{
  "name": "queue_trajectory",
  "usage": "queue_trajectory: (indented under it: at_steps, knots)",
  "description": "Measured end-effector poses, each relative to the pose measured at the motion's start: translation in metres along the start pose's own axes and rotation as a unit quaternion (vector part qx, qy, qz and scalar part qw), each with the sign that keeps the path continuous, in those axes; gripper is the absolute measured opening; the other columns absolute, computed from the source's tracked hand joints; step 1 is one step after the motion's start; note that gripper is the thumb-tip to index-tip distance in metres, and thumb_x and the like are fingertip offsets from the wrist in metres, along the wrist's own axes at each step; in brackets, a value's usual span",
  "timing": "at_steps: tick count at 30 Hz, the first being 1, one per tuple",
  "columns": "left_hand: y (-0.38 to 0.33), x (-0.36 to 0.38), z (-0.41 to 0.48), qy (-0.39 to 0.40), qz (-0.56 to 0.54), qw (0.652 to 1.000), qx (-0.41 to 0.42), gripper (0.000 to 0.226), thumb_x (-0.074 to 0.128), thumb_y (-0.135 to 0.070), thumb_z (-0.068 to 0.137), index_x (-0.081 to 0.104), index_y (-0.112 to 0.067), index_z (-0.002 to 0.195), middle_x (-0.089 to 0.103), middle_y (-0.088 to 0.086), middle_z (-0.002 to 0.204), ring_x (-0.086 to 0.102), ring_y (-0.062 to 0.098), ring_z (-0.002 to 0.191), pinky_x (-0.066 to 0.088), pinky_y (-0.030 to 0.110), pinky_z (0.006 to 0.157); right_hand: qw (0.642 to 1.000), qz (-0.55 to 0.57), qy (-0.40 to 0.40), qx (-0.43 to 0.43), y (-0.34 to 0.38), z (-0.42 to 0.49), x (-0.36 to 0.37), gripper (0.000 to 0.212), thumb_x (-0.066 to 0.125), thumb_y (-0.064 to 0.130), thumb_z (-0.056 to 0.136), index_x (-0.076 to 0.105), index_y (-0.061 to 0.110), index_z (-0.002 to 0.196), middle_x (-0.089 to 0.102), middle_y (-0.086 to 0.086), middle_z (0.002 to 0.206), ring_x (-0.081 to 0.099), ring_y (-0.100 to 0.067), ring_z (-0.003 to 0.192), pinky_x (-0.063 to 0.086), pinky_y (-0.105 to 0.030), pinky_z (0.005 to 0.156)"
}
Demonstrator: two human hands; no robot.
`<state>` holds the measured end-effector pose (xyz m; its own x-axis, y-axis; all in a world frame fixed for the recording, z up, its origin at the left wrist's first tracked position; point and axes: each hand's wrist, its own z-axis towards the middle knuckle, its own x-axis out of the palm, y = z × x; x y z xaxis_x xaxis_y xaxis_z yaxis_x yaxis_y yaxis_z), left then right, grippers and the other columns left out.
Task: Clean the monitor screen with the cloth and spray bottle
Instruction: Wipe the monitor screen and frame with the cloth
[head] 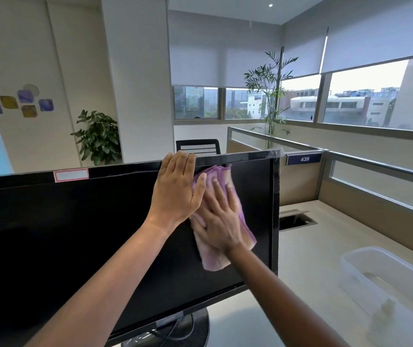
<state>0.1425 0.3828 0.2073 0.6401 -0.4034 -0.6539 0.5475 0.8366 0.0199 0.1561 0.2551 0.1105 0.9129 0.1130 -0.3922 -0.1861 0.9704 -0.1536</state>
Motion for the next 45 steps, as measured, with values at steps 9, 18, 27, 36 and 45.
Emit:
queue_trajectory:
  at_steps: [9,18,27,36,45]
  knots:
    - [-0.002,0.001,0.0,-0.007,-0.006,1.0,0.005,0.058,0.023,-0.038,0.09,0.051,0.002,0.122,0.059,0.021,0.121,0.053,0.035,0.119,0.028,0.042,0.11,0.912,0.078,-0.045,0.4,-0.044,-0.043,0.012,0.057,0.022,0.044,0.094,0.007,0.027,0.146,0.012,-0.012,0.155,0.002,-0.025,0.144,0.0,-0.036,0.119]
    - [-0.001,-0.003,-0.002,-0.006,-0.017,1.0,0.006,0.06,0.021,-0.039,0.09,0.048,0.003,0.123,0.057,0.021,0.124,0.049,0.035,0.122,0.027,0.043,0.112,0.751,0.147,-0.062,0.641,0.033,-0.111,0.025,0.069,0.013,0.053,0.085,0.016,0.02,0.146,0.022,-0.013,0.153,0.016,-0.032,0.141,0.015,-0.043,0.114]
    - [-0.002,-0.006,-0.003,0.005,-0.023,1.0,0.008,0.066,0.017,-0.043,0.088,0.046,0.003,0.125,0.054,0.022,0.127,0.046,0.036,0.124,0.025,0.045,0.114,0.715,0.203,-0.027,0.668,0.112,-0.106,0.004,0.067,0.023,0.042,0.084,0.014,0.017,0.146,0.017,-0.009,0.153,0.015,-0.024,0.141,0.013,-0.024,0.111]
    - [0.001,-0.011,-0.005,0.018,-0.02,0.999,0.03,0.069,0.012,-0.044,0.086,0.044,0.002,0.128,0.052,0.021,0.129,0.044,0.035,0.126,0.022,0.042,0.115,0.685,0.261,-0.019,0.68,0.128,-0.098,0.004,0.069,0.022,0.043,0.083,0.011,0.019,0.146,0.011,-0.008,0.154,0.009,-0.024,0.142,0.012,-0.031,0.115]
    - [0.003,-0.011,-0.005,0.018,-0.025,0.999,0.045,0.066,0.016,-0.042,0.087,0.046,0.002,0.126,0.054,0.02,0.126,0.047,0.034,0.123,0.023,0.041,0.114,0.676,0.211,-0.057,0.704,0.031,-0.11,0.005,0.053,0.029,0.028,0.097,0.015,0.015,0.146,0.017,-0.014,0.153,0.015,-0.028,0.14,0.012,-0.038,0.116]
